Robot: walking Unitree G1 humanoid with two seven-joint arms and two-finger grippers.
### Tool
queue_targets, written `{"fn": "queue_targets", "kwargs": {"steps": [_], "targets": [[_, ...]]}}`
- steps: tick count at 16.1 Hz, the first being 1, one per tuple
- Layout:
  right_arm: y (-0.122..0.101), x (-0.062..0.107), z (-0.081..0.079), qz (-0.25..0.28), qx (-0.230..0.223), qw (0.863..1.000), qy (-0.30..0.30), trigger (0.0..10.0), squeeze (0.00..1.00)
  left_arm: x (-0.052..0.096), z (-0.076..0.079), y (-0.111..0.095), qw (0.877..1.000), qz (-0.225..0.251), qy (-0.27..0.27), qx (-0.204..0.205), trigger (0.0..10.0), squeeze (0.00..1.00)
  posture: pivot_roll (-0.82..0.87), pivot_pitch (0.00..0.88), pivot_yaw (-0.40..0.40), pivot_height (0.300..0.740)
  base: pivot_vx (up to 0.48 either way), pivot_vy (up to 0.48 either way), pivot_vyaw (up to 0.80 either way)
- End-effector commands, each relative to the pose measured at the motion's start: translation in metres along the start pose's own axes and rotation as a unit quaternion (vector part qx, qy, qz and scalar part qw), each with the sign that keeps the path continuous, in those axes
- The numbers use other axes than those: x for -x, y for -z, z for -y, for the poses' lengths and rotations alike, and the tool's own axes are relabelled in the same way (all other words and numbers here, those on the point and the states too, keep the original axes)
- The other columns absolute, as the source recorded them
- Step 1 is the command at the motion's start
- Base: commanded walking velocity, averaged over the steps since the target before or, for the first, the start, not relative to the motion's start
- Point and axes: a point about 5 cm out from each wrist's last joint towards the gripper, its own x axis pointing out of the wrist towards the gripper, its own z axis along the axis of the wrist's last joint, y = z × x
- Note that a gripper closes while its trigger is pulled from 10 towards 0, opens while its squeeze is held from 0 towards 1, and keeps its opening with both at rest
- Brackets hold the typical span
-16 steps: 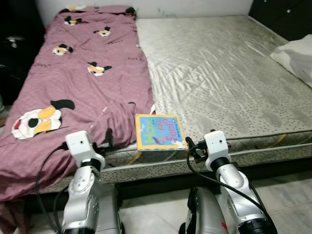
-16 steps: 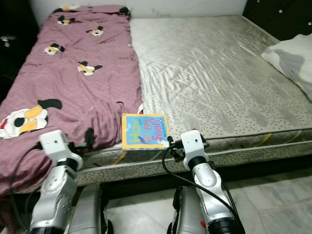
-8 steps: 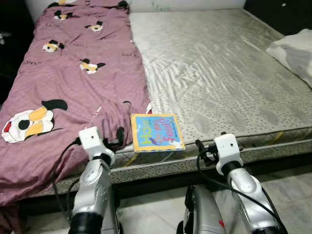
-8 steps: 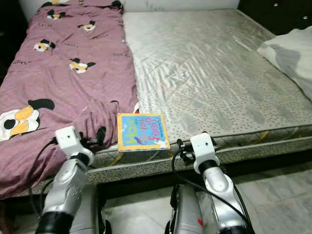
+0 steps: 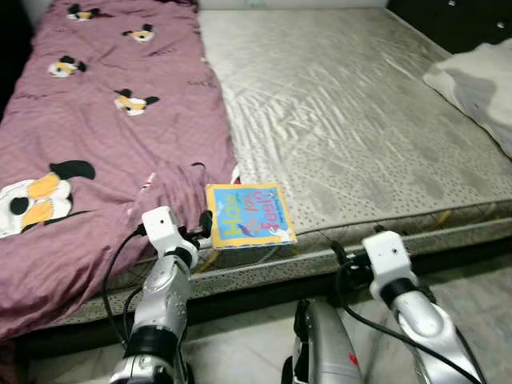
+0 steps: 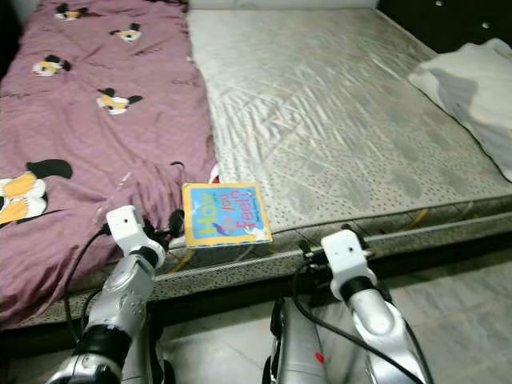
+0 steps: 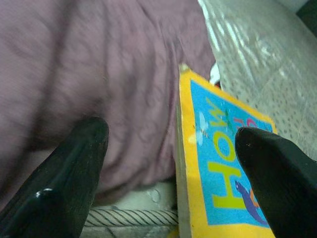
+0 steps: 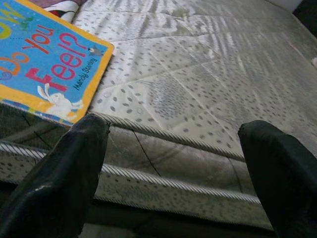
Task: Clean up the room
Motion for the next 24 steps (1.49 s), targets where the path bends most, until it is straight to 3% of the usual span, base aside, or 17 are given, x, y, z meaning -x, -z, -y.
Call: {"fn": "queue_targets", "kwargs": {"steps": [1, 5, 7, 10, 12, 15, 20, 22, 24], "targets": [[-0.001, 0.006, 0.007, -0.005, 0.003, 1.000, 0.010, 10.0, 0.00, -0.002, 0.001, 0.004, 1.000, -0.012, 0.004, -0.001, 10.0, 0.00, -0.20, 0.171, -0.061, 0.553, 0.000, 0.000, 0.00], [-0.003, 0.013, 0.004, -0.011, 0.001, 1.000, 0.008, 10.0, 0.00, -0.013, 0.010, -0.006, 1.000, 0.000, 0.016, -0.010, 10.0, 0.00, -0.22, 0.193, -0.057, 0.553, 0.000, 0.000, 0.00], [-0.005, 0.012, 0.005, -0.013, 0.001, 1.000, 0.008, 10.0, 0.00, -0.017, 0.024, -0.014, 0.998, 0.018, 0.045, -0.028, 10.0, 0.00, -0.22, 0.196, -0.057, 0.553, 0.000, 0.000, 0.00], [-0.008, 0.008, 0.004, -0.013, -0.001, 1.000, 0.012, 10.0, 0.00, -0.017, 0.038, 0.005, 0.997, -0.036, 0.062, 0.001, 10.0, 0.00, -0.21, 0.195, -0.052, 0.553, 0.000, 0.000, 0.00], [-0.008, 0.008, 0.004, -0.013, -0.001, 1.000, 0.012, 10.0, 0.00, -0.015, 0.039, 0.009, 0.997, -0.042, 0.062, -0.002, 10.0, 0.00, -0.21, 0.190, -0.048, 0.553, 0.000, 0.000, 0.00], [-0.007, 0.007, 0.004, -0.015, -0.002, 1.000, 0.014, 10.0, 0.00, -0.014, 0.033, 0.012, 0.999, -0.037, 0.030, 0.008, 10.0, 0.00, -0.21, 0.183, -0.043, 0.553, 0.000, 0.000, 0.00], [-0.005, 0.008, 0.003, -0.019, -0.002, 1.000, 0.016, 10.0, 0.00, -0.012, 0.021, -0.004, 1.000, 0.006, -0.015, 0.017, 10.0, 0.00, -0.21, 0.177, -0.040, 0.553, 0.000, 0.000, 0.00], [-0.006, 0.005, 0.002, -0.017, -0.001, 1.000, 0.015, 10.0, 0.00, -0.010, 0.012, 0.008, 1.000, -0.018, -0.018, 0.006, 10.0, 0.00, -0.21, 0.174, -0.041, 0.553, 0.000, 0.000, 0.00], [-0.008, 0.004, 0.003, -0.015, 0.002, 1.000, 0.016, 10.0, 0.00, -0.007, 0.003, 0.022, 0.998, -0.060, -0.025, 0.024, 10.0, 0.00, -0.22, 0.177, -0.045, 0.553, 0.000, 0.000, 0.00]]}}
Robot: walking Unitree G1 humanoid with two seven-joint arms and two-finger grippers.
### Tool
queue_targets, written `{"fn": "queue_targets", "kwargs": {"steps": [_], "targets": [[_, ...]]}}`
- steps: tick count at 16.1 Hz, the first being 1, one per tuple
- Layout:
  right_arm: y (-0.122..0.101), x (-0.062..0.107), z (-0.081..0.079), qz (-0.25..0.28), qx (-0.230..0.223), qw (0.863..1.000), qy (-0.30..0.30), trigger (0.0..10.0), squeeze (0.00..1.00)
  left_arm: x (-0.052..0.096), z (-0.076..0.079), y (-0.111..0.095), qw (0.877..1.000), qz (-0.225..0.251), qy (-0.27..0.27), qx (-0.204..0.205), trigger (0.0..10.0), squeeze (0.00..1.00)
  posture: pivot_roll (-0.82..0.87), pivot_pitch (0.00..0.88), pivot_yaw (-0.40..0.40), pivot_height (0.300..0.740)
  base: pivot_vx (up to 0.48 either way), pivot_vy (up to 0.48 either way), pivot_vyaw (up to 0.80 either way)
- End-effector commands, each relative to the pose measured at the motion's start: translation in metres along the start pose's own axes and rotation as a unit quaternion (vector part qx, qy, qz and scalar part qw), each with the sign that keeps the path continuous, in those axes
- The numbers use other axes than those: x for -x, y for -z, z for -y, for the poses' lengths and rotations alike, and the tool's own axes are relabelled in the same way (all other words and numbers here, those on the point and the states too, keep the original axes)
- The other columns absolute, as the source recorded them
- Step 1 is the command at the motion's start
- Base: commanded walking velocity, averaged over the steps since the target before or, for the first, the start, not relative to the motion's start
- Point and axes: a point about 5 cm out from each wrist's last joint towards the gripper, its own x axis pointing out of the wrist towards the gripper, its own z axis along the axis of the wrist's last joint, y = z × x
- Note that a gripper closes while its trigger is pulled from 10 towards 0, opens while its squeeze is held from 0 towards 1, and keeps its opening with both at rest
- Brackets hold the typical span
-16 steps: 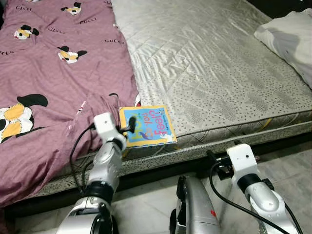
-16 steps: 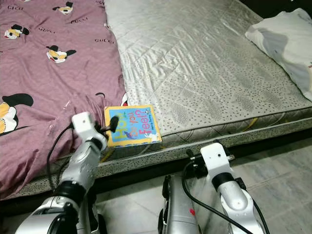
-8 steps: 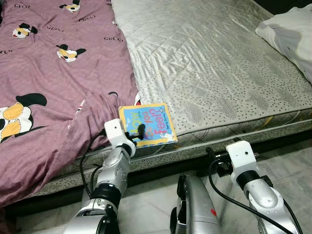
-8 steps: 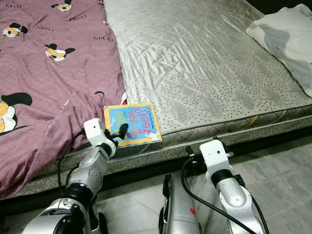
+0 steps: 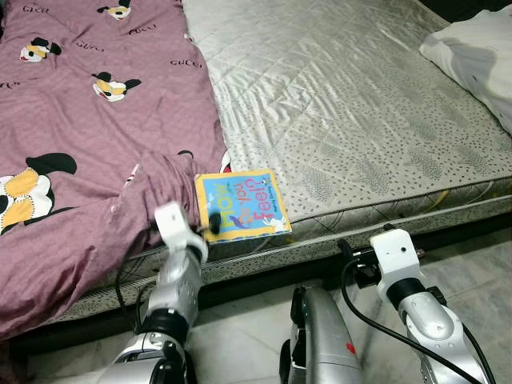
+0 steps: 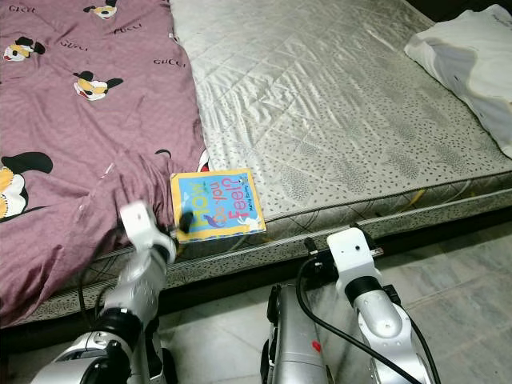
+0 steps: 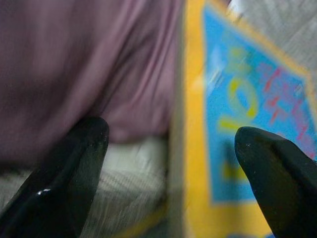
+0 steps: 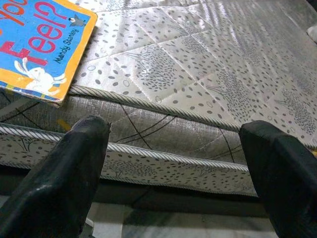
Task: Clean up the room
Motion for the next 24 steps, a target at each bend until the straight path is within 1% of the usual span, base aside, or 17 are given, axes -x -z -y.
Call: {"fn": "queue_targets", "kwargs": {"steps": [1, 2, 4, 5, 6, 8, 9, 11, 14, 18, 20, 21, 22, 24], "targets": [[-0.004, -0.001, 0.002, 0.003, 0.006, 1.000, 0.002, 10.0, 0.00, -0.001, -0.003, 0.007, 0.999, -0.035, -0.002, -0.001, 10.0, 0.00, -0.23, 0.179, -0.045, 0.553, 0.000, 0.000, 0.00], [-0.006, -0.001, 0.002, 0.008, 0.009, 1.000, 0.001, 10.0, 0.00, -0.002, -0.001, 0.004, 1.000, -0.029, 0.004, -0.003, 10.0, 0.00, -0.23, 0.179, -0.045, 0.553, 0.000, 0.000, 0.00], [-0.008, -0.003, 0.003, 0.012, 0.012, 1.000, 0.002, 10.0, 0.00, -0.006, 0.005, 0.000, 0.999, -0.033, 0.019, 0.003, 10.0, 0.00, -0.24, 0.171, -0.045, 0.553, 0.000, 0.000, 0.00], [-0.009, -0.004, 0.003, 0.013, 0.012, 1.000, 0.003, 10.0, 0.00, -0.007, 0.008, -0.001, 0.999, -0.029, 0.025, 0.002, 5.3, 0.00, -0.24, 0.169, -0.044, 0.553, 0.000, 0.000, 0.00], [-0.009, -0.004, 0.003, 0.015, 0.015, 1.000, 0.004, 10.0, 0.00, -0.007, 0.012, -0.002, 0.999, -0.025, 0.032, -0.001, 0.0, 0.00, -0.24, 0.167, -0.040, 0.553, 0.000, 0.000, 0.00], [-0.012, -0.006, 0.005, 0.022, 0.026, 0.999, 0.007, 10.0, 0.00, -0.005, 0.018, 0.006, 0.998, -0.029, 0.050, 0.007, 0.0, 0.00, -0.24, 0.164, -0.037, 0.553, 0.000, 0.000, 0.00], [-0.012, -0.007, 0.006, 0.023, 0.026, 0.999, 0.007, 10.0, 0.00, -0.003, 0.017, 0.012, 0.998, -0.037, 0.050, 0.011, 0.0, 0.00, -0.24, 0.162, -0.037, 0.553, 0.000, 0.000, 0.00], [-0.014, -0.011, 0.005, 0.027, 0.024, 0.999, 0.008, 10.0, 0.00, -0.003, 0.017, 0.013, 0.998, -0.045, 0.044, 0.002, 0.0, 0.00, -0.23, 0.152, -0.039, 0.553, 0.000, 0.000, 0.00], [-0.016, -0.013, 0.003, 0.034, 0.029, 0.999, 0.003, 10.0, 0.00, -0.004, 0.018, 0.017, 0.996, -0.066, 0.051, 0.007, 0.0, 0.00, -0.23, 0.144, -0.036, 0.553, 0.000, 0.000, 0.00], [-0.016, -0.015, 0.000, 0.036, 0.032, 0.999, 0.001, 10.0, 0.00, -0.004, 0.016, 0.016, 0.996, -0.072, 0.046, 0.026, 0.0, 0.00, -0.22, 0.137, -0.031, 0.553, 0.000, 0.000, 0.00], [-0.017, -0.016, -0.002, 0.042, 0.037, 0.998, -0.004, 10.0, 0.00, -0.005, 0.017, 0.016, 0.996, -0.074, 0.049, 0.024, 0.0, 0.00, -0.22, 0.133, -0.027, 0.553, 0.000, 0.000, 0.00], [-0.018, -0.017, -0.003, 0.044, 0.037, 0.998, -0.004, 10.0, 0.00, -0.005, 0.018, 0.015, 0.996, -0.071, 0.053, 0.021, 0.0, 0.00, -0.22, 0.129, -0.024, 0.553, 0.000, 0.000, 0.00], [-0.018, -0.019, -0.002, 0.045, 0.037, 0.998, -0.001, 10.0, 0.00, -0.006, 0.021, 0.011, 0.996, -0.060, 0.071, 0.020, 0.0, 0.00, -0.22, 0.122, -0.022, 0.553, 0.000, 0.000, 0.00], [-0.020, -0.023, -0.002, 0.050, 0.034, 0.998, 0.003, 10.0, 0.00, -0.006, 0.025, 0.008, 0.994, -0.049, 0.094, 0.028, 0.0, 0.00, -0.21, 0.113, -0.019, 0.553, 0.000, 0.000, 0.00]]}}
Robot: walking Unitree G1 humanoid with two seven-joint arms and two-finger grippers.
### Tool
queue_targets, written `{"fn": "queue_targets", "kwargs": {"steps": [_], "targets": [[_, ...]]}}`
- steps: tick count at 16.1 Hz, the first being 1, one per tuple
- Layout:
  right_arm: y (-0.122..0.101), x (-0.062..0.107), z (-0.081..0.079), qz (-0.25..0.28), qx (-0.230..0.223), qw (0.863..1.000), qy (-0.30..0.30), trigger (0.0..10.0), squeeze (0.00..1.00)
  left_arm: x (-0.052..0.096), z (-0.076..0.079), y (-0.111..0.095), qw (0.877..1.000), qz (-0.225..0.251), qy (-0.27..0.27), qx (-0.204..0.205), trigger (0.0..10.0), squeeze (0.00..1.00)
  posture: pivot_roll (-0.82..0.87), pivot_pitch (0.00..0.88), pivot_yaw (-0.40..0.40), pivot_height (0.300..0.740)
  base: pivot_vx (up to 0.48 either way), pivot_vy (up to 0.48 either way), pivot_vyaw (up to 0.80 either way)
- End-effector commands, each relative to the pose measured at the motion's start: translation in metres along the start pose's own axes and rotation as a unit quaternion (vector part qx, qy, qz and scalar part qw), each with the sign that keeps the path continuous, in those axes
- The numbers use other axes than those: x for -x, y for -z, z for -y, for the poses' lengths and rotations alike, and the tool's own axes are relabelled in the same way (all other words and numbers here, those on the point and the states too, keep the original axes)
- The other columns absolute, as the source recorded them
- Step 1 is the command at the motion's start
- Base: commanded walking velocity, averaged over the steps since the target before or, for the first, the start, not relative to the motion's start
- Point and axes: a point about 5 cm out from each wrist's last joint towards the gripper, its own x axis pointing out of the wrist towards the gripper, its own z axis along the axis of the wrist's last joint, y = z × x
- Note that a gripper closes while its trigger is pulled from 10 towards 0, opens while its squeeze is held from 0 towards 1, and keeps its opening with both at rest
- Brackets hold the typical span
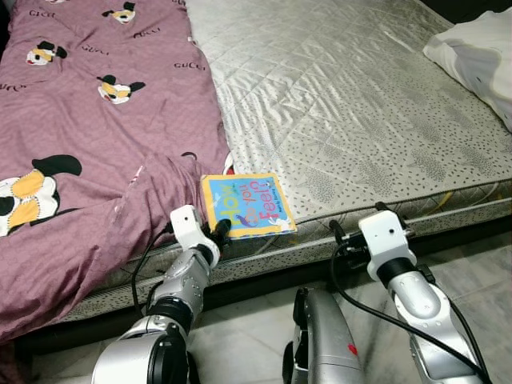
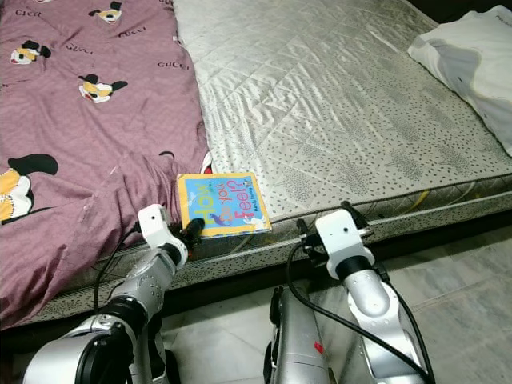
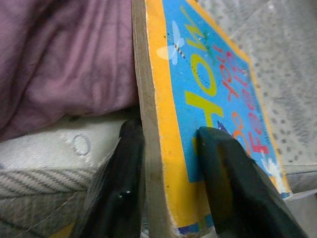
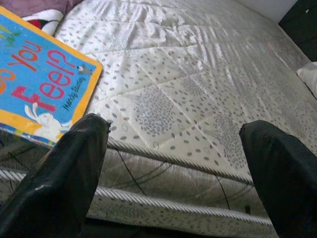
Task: Clean up the room
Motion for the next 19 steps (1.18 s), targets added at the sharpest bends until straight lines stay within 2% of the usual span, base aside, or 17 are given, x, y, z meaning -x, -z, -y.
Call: {"fn": "queue_targets", "kwargs": {"steps": [1, 4, 7, 8, 10, 12, 17, 18, 19], "targets": [[0.001, -0.002, -0.001, 0.001, 0.000, 1.000, 0.001, 10.0, 0.00, 0.000, 0.004, 0.004, 1.000, -0.008, 0.015, 0.007, 0.0, 0.00, -0.21, 0.105, -0.016, 0.553, 0.000, 0.000, 0.00], [-0.003, -0.007, -0.004, 0.012, -0.001, 1.000, 0.003, 10.0, 0.00, -0.001, 0.004, -0.001, 0.998, 0.007, 0.035, 0.048, 0.0, 0.00, -0.20, 0.087, -0.008, 0.553, 0.000, 0.000, 0.00], [-0.008, -0.009, -0.008, 0.032, -0.028, 0.999, -0.014, 10.0, 0.00, -0.001, 0.002, -0.010, 0.997, 0.027, 0.043, 0.051, 0.0, 0.00, -0.19, 0.064, -0.006, 0.553, 0.000, 0.000, 0.00], [-0.013, -0.010, -0.017, 0.047, -0.054, 0.996, -0.057, 10.0, 0.00, -0.002, 0.002, -0.023, 0.996, 0.060, 0.051, 0.040, 0.0, 0.00, -0.18, 0.048, -0.007, 0.553, 0.000, 0.000, 0.00], [-0.013, -0.010, -0.024, 0.049, -0.060, 0.993, -0.091, 10.0, 0.00, -0.003, 0.005, -0.036, 0.994, 0.086, 0.065, 0.012, 0.0, 0.00, -0.16, 0.039, -0.007, 0.553, 0.000, 0.000, 0.00], [-0.008, -0.016, -0.034, 0.042, -0.050, 0.991, -0.116, 10.0, 0.00, -0.002, 0.009, -0.066, 0.985, 0.148, 0.092, -0.016, 0.0, 0.00, -0.12, 0.017, 0.001, 0.553, 0.000, 0.000, 0.00], [-0.016, -0.030, -0.040, 0.061, -0.068, 0.991, -0.097, 10.0, 0.00, 0.004, 0.016, -0.089, 0.969, 0.202, 0.114, -0.087, 0.0, 0.00, -0.06, 0.000, 0.019, 0.553, 0.000, 0.000, 0.00], [-0.019, -0.038, -0.041, 0.065, -0.091, 0.991, -0.068, 10.0, 0.00, 0.014, 0.022, -0.094, 0.952, 0.239, 0.124, -0.148, 0.0, 0.00, -0.04, 0.000, 0.028, 0.553, 0.000, 0.000, 0.00], [-0.021, -0.042, -0.041, 0.065, -0.109, 0.990, -0.060, 10.0, 0.00, 0.023, 0.021, -0.095, 0.944, 0.254, 0.122, -0.174, 0.0, 0.00, -0.03, 0.000, 0.034, 0.553, 0.000, 0.000, 0.00]]}}
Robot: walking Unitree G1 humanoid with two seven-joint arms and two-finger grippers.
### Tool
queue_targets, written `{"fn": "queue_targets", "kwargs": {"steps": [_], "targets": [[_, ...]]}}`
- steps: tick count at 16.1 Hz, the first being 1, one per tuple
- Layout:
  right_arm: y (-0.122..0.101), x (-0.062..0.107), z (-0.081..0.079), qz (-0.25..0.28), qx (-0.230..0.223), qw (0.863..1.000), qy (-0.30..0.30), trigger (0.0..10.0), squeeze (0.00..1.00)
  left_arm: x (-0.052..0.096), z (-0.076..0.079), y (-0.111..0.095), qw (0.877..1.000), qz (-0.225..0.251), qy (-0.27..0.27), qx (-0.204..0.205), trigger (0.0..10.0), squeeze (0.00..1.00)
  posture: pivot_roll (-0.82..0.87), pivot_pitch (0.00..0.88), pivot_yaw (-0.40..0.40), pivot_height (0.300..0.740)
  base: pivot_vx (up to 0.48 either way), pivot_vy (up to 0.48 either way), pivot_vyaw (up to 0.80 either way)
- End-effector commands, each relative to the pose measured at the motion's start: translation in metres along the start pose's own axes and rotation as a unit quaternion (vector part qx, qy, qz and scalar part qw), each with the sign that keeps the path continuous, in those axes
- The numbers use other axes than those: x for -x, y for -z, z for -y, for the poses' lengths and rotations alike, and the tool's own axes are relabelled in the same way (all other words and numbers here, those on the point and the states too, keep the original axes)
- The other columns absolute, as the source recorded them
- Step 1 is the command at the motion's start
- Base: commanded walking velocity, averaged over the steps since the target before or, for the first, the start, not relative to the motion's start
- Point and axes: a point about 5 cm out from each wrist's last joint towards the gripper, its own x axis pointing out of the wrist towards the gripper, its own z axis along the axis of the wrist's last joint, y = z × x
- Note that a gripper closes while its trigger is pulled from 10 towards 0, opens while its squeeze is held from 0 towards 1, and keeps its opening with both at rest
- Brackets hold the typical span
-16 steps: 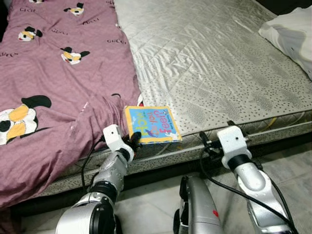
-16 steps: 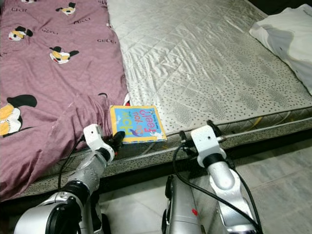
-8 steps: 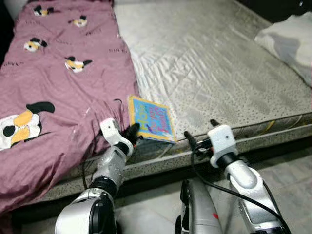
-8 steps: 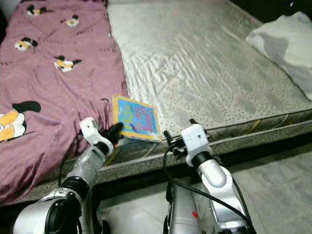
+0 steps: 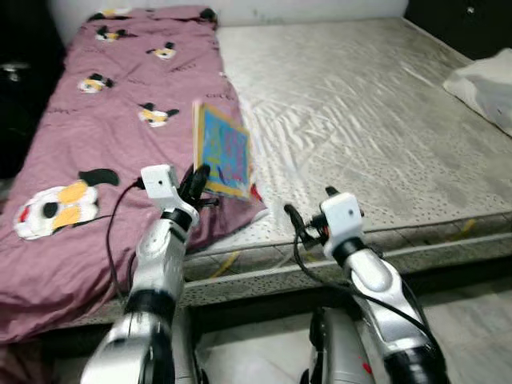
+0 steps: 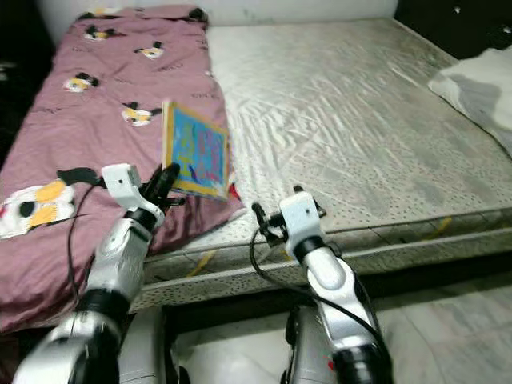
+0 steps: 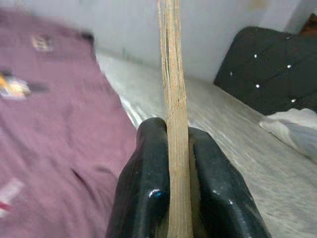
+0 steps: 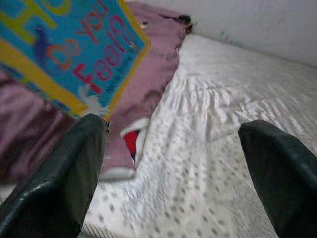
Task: Clean up the room
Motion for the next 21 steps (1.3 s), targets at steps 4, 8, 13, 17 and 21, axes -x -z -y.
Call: {"fn": "queue_targets", "kwargs": {"steps": [4, 8, 13, 17, 21], "targets": [[0.000, -0.011, 0.009, 0.011, -0.046, 0.998, 0.042, 10.0, 0.00, 0.022, 0.003, -0.015, 0.995, 0.036, 0.005, -0.098, 0.0, 0.00, 0.01, 0.000, 0.038, 0.553, 0.000, 0.000, 0.00], [-0.005, -0.020, 0.013, 0.028, -0.132, 0.989, 0.063, 10.0, 0.00, 0.044, 0.004, -0.010, 0.994, 0.028, -0.030, -0.099, 0.0, 0.00, 0.03, 0.000, 0.015, 0.557, 0.000, 0.000, 0.00], [-0.012, -0.021, 0.009, 0.050, -0.171, 0.981, 0.079, 10.0, 0.00, 0.057, 0.011, -0.004, 0.995, -0.004, -0.020, -0.097, 0.0, 0.00, 0.02, 0.000, 0.064, 0.612, 0.000, 0.000, 0.00], [-0.008, -0.015, 0.004, 0.043, -0.194, 0.976, 0.089, 10.0, 0.00, 0.064, 0.010, -0.001, 0.995, -0.020, -0.028, -0.093, 0.0, 0.00, 0.01, 0.000, 0.062, 0.646, 0.000, 0.000, 0.00], [-0.008, -0.012, 0.001, 0.038, -0.199, 0.975, 0.091, 10.0, 0.00, 0.066, 0.016, -0.002, 0.996, -0.024, -0.028, -0.087, 0.0, 0.00, 0.02, 0.005, 0.053, 0.689, 0.000, 0.000, 0.00]]}}
